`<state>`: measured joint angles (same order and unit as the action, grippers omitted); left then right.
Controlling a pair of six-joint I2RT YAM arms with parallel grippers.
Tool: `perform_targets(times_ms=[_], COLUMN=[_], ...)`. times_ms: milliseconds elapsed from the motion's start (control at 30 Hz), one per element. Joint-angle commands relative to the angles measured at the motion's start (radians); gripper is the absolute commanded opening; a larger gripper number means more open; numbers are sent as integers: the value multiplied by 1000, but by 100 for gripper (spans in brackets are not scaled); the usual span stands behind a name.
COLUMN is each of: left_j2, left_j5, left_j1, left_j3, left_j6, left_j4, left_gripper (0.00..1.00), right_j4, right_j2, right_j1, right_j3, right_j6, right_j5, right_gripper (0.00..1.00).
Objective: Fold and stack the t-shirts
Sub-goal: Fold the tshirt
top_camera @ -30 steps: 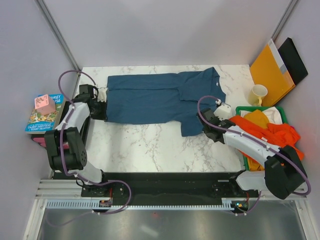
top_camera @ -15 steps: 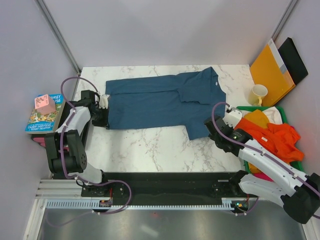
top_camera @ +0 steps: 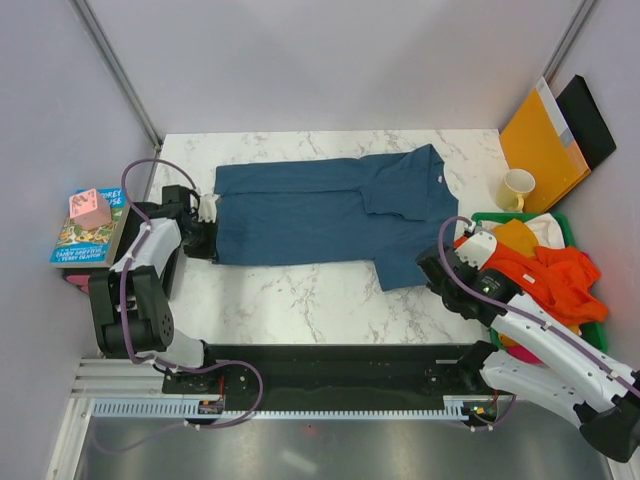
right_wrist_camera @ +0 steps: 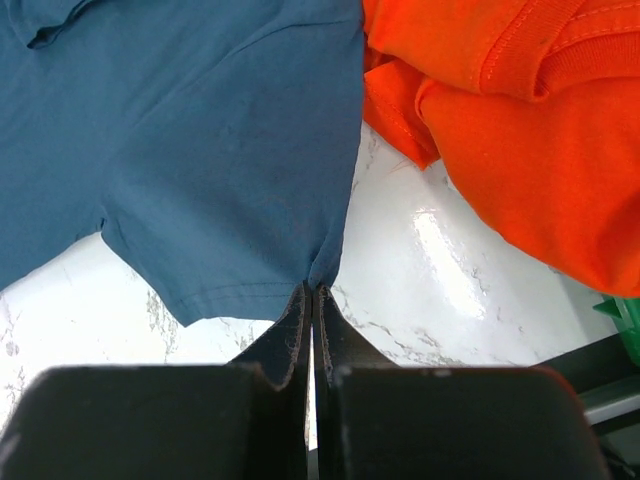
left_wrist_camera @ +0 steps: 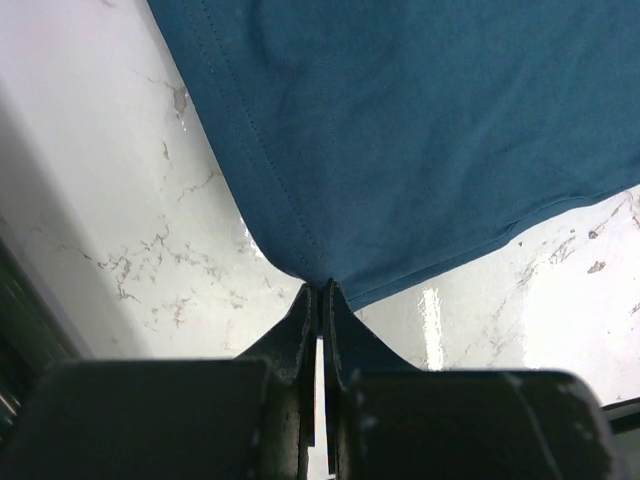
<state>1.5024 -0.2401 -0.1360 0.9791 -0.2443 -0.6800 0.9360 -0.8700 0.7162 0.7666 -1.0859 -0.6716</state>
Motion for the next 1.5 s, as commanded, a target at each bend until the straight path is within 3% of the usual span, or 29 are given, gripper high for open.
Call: perform_targets(times_ms=[0,333,967,1467], left_j2=[-56,-15,243,375], left_j5=[-4,-19,-18,10], left_j1=[-8,-16,-14,-2], left_j3=[-2,197,424,556], left_j6=[-12,79,131,152], left_j4=[-1,19,80,103], left_gripper=[2,2,2,2], right_j4=[49,-127,-468,-546], right_j2=[22,-222,-584,-886], right_j1=[5,-11,-316,-396], right_j3=[13,263,476,761], right_j6=[-19,175,466,560], right_j5=[-42,-161,-25,36], right_gripper=[0,0,0,0])
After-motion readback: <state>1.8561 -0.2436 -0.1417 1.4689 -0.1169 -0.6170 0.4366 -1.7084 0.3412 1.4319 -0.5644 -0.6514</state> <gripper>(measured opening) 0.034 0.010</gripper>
